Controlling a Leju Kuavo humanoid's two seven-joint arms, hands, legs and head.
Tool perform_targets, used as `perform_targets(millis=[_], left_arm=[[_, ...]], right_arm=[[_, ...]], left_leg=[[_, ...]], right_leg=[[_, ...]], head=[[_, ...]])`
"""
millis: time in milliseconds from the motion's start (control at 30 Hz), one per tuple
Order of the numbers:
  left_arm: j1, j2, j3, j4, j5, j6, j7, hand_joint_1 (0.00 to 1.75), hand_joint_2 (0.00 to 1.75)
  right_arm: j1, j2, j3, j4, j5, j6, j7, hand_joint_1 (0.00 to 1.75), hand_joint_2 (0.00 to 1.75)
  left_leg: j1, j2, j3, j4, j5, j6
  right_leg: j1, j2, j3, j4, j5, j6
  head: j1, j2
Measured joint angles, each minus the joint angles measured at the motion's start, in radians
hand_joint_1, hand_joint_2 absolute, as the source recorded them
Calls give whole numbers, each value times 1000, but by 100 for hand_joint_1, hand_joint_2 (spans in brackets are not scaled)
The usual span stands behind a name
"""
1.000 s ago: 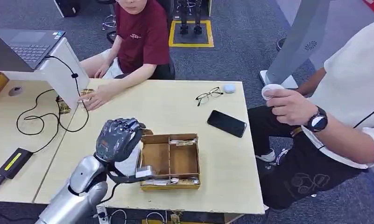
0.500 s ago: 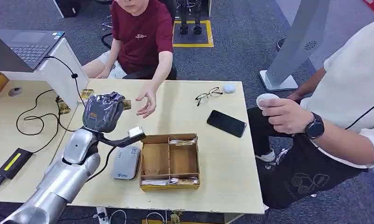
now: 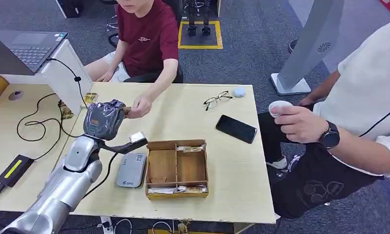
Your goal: Pass the card to the sensor for recognition and then transmit it.
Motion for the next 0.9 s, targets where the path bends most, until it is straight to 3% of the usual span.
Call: perform_targets(millis=[233,267,300,367,433,467,600,667,767,900], left_arm=[[0,0,0,0,1,0,-1,150,175],[0,0,1,1,1,0,-2,42,175],[0,-2,3,3,2,0,-10,0,175],[3,-4,13,7,2,4,-10,0,175],[24,4,58,7,-6,59,18,0,175],[47,36,103,15,-32,107,63,0,175],[125,98,220,17,-37,127,67,0,175],[179,117,297,8,-28,129,15,0,175],[279,122,483,-32,-27,130,-95,0,175],[420,101,729,-134,10,130,-312,0,175]], right_arm=[[0,0,0,0,0,0,0,0,175],[0,0,0,0,0,0,0,0,175],[0,0,0,0,0,0,-1,0,175],[0,0,0,0,1,0,-1,0,175],[1,0,-1,0,-2,-6,-10,0,175],[4,0,-5,1,-7,-11,-16,0,175],[17,0,-18,2,-20,-21,-27,0,175],[21,-1,-25,3,-21,-26,-29,0,175],[29,-1,-37,5,-27,-28,-37,0,175],[39,-1,-55,6,-41,-32,-38,0,175]], left_leg=[[0,0,0,0,0,0],[0,0,0,0,0,0],[0,0,0,0,0,0],[0,0,0,0,0,0],[0,0,-1,0,0,0],[0,0,-1,0,0,0],[0,1,-1,-1,0,0],[0,2,-1,-1,0,0],[0,2,-1,-1,-1,-1],[0,4,-2,-1,-2,-2]], right_leg=[[0,0,0,0,0,0],[0,0,0,0,0,0],[0,0,0,0,0,0],[0,0,0,0,0,0],[0,0,0,0,0,0],[0,0,0,1,0,0],[0,1,-1,2,-1,-1],[0,1,-2,2,-1,-1],[0,2,-3,2,-2,-1],[0,3,-5,1,-2,-1]], head=[[0,0],[0,0],[0,0],[0,0],[0,0],[0,0],[0,0],[0,0],[0,0],[0,0]])
